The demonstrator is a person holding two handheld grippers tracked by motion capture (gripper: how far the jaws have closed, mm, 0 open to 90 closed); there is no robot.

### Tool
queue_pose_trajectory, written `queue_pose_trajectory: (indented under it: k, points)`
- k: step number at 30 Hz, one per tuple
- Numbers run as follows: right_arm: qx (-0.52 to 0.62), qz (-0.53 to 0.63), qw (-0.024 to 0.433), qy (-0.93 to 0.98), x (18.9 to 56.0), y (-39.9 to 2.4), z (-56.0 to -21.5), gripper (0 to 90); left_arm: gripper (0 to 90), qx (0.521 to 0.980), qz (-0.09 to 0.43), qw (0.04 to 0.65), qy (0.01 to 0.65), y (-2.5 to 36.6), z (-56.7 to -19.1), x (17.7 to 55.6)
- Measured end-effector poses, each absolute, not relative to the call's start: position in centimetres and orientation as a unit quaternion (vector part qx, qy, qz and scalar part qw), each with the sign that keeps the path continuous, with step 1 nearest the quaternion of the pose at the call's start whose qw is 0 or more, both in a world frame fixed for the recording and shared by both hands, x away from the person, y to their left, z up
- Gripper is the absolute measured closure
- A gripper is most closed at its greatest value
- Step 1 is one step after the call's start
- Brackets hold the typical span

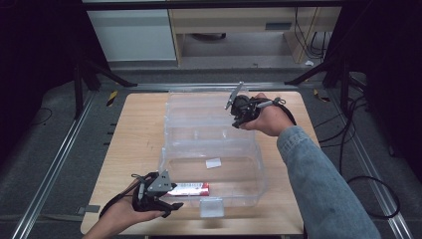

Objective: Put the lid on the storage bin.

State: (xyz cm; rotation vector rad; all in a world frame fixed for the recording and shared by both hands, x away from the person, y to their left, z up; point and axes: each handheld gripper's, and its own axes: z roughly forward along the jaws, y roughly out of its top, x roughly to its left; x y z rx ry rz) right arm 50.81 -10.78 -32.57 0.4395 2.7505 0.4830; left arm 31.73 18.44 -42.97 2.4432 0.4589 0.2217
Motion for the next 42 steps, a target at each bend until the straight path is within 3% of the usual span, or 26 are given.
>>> queue_pose_trajectory:
  k: [11,23,42]
  points:
    - [0.158,0.171,0.161,0.959,52.0,-11.2,-32.6,71.5,73.3,0.927,0.05,0.32,0.19,18.0,-43.5,33.1]
    - [0.173,0.165,0.165,0.957,54.4,-11.3,-32.5,72.4,75.3,0.929,0.06,0.317,0.183,16.4,-43.5,34.8]
    - [0.169,0.16,0.149,0.961,53.4,-10.7,-31.2,79.7,75.1,0.927,0.064,0.319,0.186,16.5,-43.5,34.7]
